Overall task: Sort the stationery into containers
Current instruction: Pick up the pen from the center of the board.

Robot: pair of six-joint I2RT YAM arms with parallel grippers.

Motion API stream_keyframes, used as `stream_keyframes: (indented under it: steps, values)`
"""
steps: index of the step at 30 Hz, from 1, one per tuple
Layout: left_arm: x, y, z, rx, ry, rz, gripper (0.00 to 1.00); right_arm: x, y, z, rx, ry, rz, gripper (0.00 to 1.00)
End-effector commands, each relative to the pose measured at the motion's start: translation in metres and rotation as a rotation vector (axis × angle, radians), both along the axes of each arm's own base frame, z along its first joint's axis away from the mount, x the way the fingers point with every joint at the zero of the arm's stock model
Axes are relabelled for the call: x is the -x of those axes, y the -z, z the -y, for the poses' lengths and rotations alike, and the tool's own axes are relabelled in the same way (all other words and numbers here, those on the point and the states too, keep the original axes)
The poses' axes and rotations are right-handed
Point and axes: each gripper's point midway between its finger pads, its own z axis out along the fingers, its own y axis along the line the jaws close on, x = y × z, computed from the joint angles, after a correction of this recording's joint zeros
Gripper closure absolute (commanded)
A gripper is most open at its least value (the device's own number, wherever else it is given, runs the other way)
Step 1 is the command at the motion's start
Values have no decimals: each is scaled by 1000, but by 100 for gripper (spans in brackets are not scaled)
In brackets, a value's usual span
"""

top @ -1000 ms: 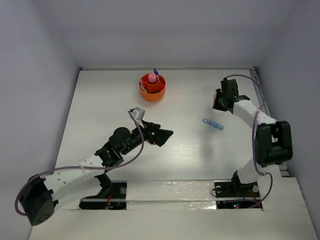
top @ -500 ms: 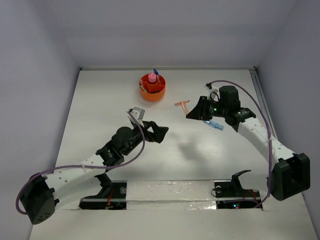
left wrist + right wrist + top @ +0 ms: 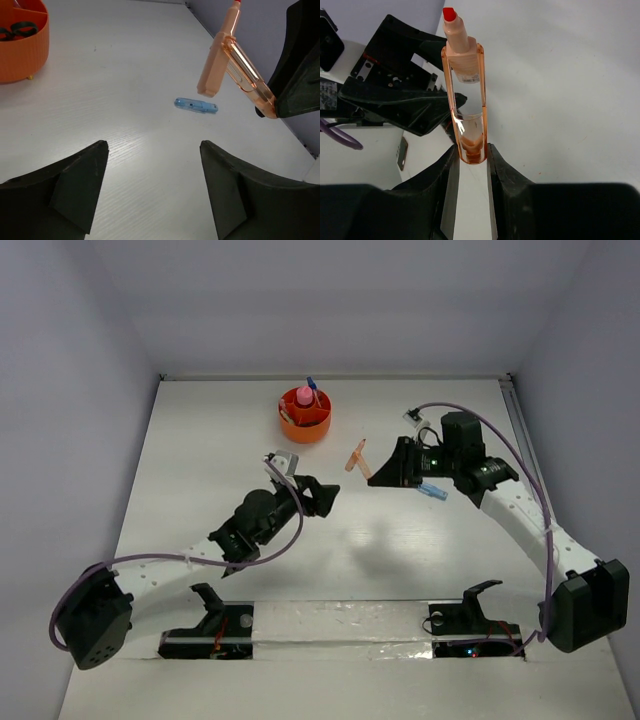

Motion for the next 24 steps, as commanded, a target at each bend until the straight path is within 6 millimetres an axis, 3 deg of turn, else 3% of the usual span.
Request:
stream_keyframes:
  steps: [1,7,8,9,11,15,24]
  values:
    - [-9,-50,7,102,-6,151,32,10,-34,-5,-62,-51,35,93]
    - [-5,-66,20,129,52,235,51,10,-35,-5,-57,-51,40,93]
    - [-5,-65,21,125,59,241,62,9,-35,-5,-57,-52,41,93]
    - [-6,-67,22,114,63,259,64,9,-33,-5,-55,-56,41,93]
    - [-7,-72,23,114,64,282,63,8,-32,-5,-52,-56,42,93]
    - [-3,-74,33,106,106,304,53,7,-31,-6,-49,-59,42,93]
    - [-5,-77,46,113,130,310,52,10,-32,-6,-54,-69,40,93]
